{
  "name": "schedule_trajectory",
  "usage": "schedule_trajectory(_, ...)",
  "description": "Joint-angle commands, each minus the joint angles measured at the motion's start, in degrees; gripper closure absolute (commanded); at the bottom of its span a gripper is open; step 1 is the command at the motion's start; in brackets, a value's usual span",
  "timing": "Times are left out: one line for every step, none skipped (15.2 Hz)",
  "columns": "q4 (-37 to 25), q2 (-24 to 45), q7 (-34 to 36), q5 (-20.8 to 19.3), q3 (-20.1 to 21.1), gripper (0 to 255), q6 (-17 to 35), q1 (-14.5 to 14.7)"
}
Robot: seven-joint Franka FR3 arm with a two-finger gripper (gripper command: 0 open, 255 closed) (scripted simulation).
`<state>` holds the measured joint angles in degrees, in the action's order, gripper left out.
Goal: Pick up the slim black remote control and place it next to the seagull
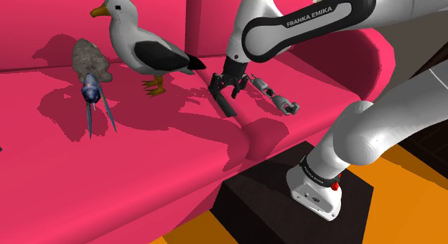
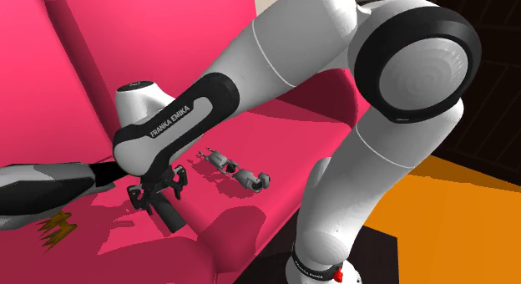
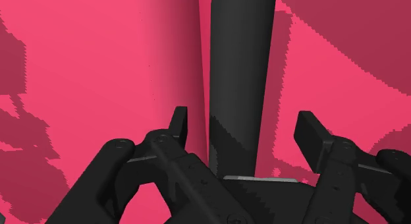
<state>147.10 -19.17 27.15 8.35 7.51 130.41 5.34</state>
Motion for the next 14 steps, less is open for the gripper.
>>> schedule_trajectory(0.01,0.0,0.0,0.0,0.0,0,0.0,0.0)
schedule_trajectory(0.01,0.01,0.0,0.0,0.0,0,0.0,0.0)
schedule_trajectory(0.01,0.0,0.0,0.0,0.0,0,0.0,0.0)
schedule_trajectory(0.01,0.0,0.0,0.0,0.0,0,0.0,0.0)
schedule_trajectory(-0.98,-1.23,0.03,-0.13,-0.19,0,-2.23,-0.09)
schedule_trajectory(-2.04,-2.36,0.06,-0.27,-0.37,0,-4.43,-0.17)
schedule_trajectory(-3.18,-3.39,0.09,-0.41,-0.55,0,-6.6,-0.25)
schedule_trajectory(-4.13,-4.13,0.11,-0.51,-0.7,0,-8.29,-0.32)
schedule_trajectory(-4.13,-4.13,0.11,-0.52,-0.7,0,-8.29,-0.31)
schedule_trajectory(-4.12,-4.14,0.11,-0.51,-0.7,0,-8.29,-0.31)
schedule_trajectory(-4.12,-4.13,0.11,-0.52,-0.7,0,-8.29,-0.31)
schedule_trajectory(-4.13,-4.13,0.11,-0.52,-0.7,0,-8.29,-0.31)
schedule_trajectory(-4.13,-4.13,0.11,-0.52,-0.7,0,-8.29,-0.31)
schedule_trajectory(-4.13,-4.13,0.11,-0.52,-0.7,0,-8.29,-0.31)
